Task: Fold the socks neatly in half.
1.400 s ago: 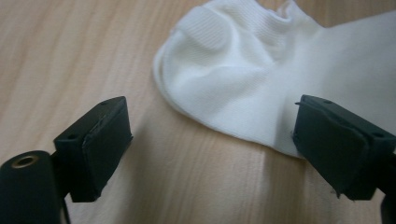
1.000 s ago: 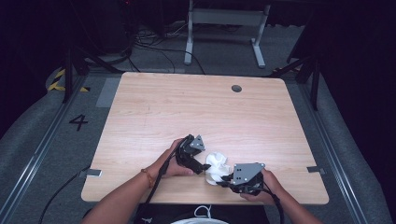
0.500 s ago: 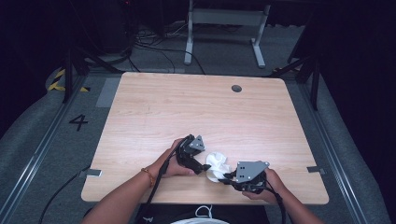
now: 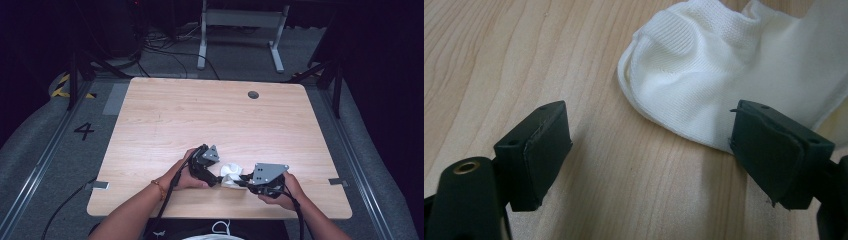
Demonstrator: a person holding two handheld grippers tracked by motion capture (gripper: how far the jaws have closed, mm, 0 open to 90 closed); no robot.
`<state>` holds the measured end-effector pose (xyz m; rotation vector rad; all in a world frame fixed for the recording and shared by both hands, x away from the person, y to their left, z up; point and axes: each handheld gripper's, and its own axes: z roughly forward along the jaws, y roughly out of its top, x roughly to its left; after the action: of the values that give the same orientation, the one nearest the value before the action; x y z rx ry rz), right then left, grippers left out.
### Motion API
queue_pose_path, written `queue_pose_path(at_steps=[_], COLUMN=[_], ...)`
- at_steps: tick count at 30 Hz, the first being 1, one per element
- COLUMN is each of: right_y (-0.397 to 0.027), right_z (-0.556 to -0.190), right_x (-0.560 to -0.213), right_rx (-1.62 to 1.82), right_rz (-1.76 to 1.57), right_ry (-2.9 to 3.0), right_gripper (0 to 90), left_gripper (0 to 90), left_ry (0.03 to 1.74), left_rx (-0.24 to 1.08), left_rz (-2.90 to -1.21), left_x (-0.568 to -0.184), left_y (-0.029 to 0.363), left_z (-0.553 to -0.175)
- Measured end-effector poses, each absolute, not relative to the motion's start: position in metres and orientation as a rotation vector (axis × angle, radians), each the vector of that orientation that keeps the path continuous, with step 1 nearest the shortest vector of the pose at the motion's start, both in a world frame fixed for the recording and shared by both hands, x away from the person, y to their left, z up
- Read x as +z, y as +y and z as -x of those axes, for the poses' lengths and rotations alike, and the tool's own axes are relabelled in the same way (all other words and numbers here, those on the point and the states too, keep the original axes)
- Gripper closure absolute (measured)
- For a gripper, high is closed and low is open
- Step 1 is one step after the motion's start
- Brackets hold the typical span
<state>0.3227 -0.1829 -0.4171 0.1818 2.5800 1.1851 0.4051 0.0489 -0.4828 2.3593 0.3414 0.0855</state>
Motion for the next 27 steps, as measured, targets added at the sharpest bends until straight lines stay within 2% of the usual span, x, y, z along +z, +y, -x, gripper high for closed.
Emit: queue_pose_path(at_steps=[15, 27], right_y=[-0.170, -0.156], right_z=[-0.363, -0.381], right_x=[-0.429, -0.445], right_rx=[1.111, 1.018], right_rz=[-0.297, -0.291], right_ry=[2.596, 2.659], right_gripper=[85.0, 85.0], left_gripper=[16.7, 16.7], left_ry=[0.315, 0.306], left_rx=[0.093, 0.089], left_rz=[-2.367, -2.369], left_x=[-0.483, -0.483], left_y=[0.049, 0.050], left_z=[-0.407, -0.406])
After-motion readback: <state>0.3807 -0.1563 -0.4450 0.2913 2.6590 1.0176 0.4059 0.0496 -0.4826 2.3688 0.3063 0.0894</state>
